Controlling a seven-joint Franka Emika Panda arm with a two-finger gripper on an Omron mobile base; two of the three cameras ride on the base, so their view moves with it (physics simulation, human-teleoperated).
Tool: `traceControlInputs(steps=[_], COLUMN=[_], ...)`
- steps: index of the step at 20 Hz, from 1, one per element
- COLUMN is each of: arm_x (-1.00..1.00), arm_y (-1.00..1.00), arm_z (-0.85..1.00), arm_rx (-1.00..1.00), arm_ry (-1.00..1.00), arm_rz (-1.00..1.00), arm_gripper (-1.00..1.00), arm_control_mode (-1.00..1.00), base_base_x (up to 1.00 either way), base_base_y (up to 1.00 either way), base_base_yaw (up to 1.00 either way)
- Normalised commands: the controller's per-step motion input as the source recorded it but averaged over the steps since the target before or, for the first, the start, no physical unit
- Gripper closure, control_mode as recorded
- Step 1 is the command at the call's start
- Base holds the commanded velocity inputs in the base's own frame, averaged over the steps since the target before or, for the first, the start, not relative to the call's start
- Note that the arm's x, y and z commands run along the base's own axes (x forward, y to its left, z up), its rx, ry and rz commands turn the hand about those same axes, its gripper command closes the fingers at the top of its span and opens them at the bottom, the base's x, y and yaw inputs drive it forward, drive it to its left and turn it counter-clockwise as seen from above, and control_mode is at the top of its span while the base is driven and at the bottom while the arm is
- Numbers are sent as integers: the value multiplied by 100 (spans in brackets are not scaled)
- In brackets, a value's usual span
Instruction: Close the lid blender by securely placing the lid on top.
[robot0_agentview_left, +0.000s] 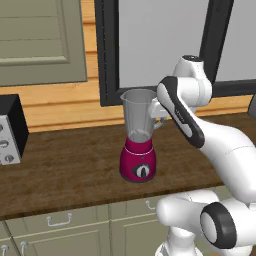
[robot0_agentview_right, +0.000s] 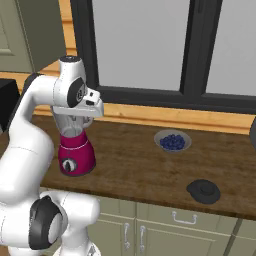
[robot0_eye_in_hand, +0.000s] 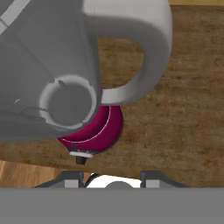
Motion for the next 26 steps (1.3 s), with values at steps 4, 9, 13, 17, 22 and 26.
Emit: traceControlInputs(steps=[4, 9, 13, 17, 22, 26], arm_x=[-49, -100, -100, -80, -21, 0], arm_y=[-27, -98, -100, -100, -100, -100], arm_z=[0, -1, -4, 0, 0, 0], arm_rx=[2, 11, 3, 0, 0, 3], arm_ry=[-1, -3, -2, 0, 3, 10], arm_rz=[-8, -27, -27, -36, -41, -47], arm_gripper=[-100, -100, -100, -100, -100, -100], arm_control_mode=[-100, -100, -100, -100, -100, -100], base_base_x=[0, 0, 0, 0, 0, 0], base_base_y=[0, 0, 0, 0, 0, 0], base_base_yaw=[0, 0, 0, 0, 0, 0])
